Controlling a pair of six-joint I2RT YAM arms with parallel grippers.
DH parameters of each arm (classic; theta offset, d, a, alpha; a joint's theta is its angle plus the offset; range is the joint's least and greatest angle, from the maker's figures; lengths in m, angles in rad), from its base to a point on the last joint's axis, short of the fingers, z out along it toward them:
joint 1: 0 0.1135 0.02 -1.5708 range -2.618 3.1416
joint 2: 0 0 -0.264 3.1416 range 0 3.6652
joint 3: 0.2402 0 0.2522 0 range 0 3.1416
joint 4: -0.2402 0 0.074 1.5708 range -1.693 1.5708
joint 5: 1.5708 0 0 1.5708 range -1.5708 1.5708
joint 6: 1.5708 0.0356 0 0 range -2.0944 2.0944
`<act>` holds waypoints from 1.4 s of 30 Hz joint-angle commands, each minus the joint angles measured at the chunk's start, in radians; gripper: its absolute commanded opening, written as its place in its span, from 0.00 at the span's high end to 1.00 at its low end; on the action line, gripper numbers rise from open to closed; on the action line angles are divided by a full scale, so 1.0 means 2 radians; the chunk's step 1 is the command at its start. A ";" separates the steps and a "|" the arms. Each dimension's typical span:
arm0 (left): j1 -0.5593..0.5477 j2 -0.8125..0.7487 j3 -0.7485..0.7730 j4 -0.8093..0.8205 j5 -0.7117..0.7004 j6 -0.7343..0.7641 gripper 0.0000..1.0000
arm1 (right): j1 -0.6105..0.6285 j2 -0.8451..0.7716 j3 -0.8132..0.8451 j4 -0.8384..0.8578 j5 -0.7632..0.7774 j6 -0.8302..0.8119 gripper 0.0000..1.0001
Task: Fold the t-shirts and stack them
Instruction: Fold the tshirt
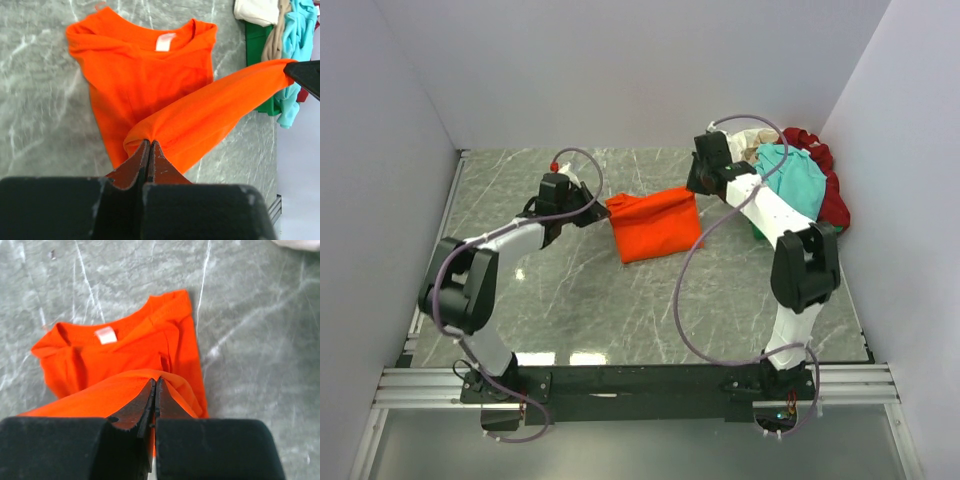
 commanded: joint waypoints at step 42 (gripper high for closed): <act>0.081 0.203 0.231 0.057 0.046 0.001 0.20 | -0.046 0.149 0.241 0.004 0.004 -0.040 0.16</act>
